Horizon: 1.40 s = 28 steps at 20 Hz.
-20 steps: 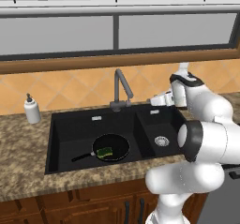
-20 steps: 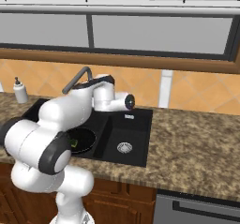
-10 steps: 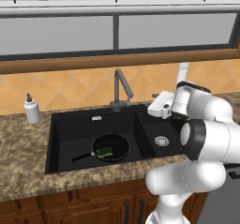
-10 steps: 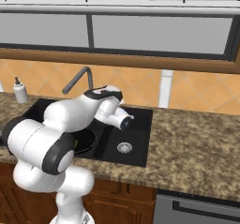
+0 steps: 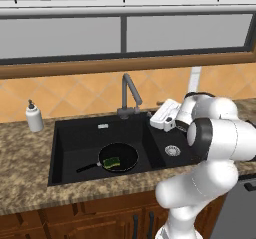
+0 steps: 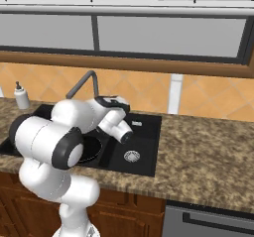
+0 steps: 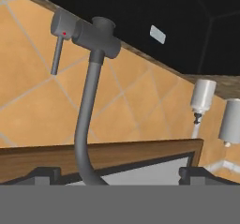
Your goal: Pick the pan and sponge and place them into the sink. Then turn on the water.
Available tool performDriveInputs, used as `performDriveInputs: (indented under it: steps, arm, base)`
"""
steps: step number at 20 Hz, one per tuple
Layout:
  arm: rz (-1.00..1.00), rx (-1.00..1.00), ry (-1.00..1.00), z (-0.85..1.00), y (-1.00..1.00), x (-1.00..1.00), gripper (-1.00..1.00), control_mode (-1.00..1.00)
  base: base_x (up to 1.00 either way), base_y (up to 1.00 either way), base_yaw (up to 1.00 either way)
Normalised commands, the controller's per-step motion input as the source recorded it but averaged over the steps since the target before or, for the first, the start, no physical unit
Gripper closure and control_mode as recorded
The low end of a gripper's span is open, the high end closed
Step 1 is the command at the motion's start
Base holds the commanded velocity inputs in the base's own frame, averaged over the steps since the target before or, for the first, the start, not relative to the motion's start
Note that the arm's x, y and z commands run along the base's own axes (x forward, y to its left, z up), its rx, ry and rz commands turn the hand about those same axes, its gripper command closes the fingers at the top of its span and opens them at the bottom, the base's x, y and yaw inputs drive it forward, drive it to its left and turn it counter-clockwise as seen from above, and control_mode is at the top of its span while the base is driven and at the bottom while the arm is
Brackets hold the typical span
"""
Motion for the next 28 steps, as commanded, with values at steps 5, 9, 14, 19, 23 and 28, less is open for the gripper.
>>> performDriveInputs:
  steps: [5, 9, 14, 19, 23, 28]
  arm:
    - [-0.06, 0.03, 0.01, 0.0, 0.0, 0.46, -1.0, -1.0]
    - [-0.06, 0.0, 0.0, -0.09, 0.0, 0.31, -1.0, -1.0]
    - [-0.06, 0.0, 0.0, -0.14, 0.0, 0.3, -1.0, -1.0]
    - [-0.04, 0.0, 0.0, -0.02, 0.04, 0.34, -1.0, -1.0]
    - [-0.04, 0.0, 0.0, -0.16, 0.05, 0.43, -1.0, -1.0]
    - [-0.04, 0.0, 0.0, -0.26, 0.01, 0.43, -1.0, -1.0]
  base:
    - [0.0, 0.0, 0.0]
    - [0.0, 0.0, 0.0]
    - [0.0, 0.0, 0.0]
    - [0.0, 0.0, 0.0]
    - [0.0, 0.0, 0.0]
    - [0.0, 0.0, 0.0]
